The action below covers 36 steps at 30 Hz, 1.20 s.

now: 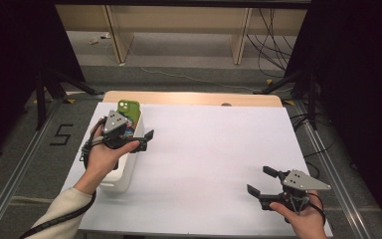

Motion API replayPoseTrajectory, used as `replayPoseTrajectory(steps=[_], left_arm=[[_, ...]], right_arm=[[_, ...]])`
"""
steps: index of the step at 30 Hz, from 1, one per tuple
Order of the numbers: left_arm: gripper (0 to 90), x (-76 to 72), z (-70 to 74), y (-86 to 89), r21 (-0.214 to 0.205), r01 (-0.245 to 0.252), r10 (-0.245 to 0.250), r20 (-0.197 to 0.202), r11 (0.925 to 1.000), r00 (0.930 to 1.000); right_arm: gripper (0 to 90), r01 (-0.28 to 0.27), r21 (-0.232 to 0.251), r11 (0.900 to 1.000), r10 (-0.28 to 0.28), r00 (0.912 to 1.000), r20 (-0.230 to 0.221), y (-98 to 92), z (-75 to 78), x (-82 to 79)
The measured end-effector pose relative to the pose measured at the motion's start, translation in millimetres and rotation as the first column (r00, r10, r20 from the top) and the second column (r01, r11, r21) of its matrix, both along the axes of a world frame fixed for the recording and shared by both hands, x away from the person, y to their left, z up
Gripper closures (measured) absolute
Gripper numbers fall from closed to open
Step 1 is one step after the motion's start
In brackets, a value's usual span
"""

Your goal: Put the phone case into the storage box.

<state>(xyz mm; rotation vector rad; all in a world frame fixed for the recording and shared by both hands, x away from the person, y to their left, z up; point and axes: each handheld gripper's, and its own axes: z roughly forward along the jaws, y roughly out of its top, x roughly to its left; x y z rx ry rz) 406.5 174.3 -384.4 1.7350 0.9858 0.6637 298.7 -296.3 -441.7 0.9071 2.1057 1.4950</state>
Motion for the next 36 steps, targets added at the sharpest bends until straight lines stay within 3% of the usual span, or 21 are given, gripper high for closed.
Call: replayPoseTrajectory(steps=[13, 20, 36], left_arm=[[0.3, -13.8, -2.6, -3.0, -0.025, 0.031, -0.031, 0.002, 0.9992, 0.9995], [0.3, -18.7, -2.8, -2.5, -0.015, 0.044, -0.044, 0.01, 0.9989, 0.999], [0.2, -36.6, -1.0, 12.2, -0.023, 0.085, -0.084, 0.042, 0.9961, 0.9955]], right_arm=[[15.7, -0.001, -0.002, 1.0, 0.001, 1.0, -0.003, 0.3, 0.1, 0.2], [15.7, -0.001, -0.001, 1.0, 0.001, 1.0, 0.002, -0.1, 0.3, 0.1], [15.7, 0.0, 0.003, 1.0, 0.0, 1.0, 0.006, -0.6, 2.0, -0.5]])
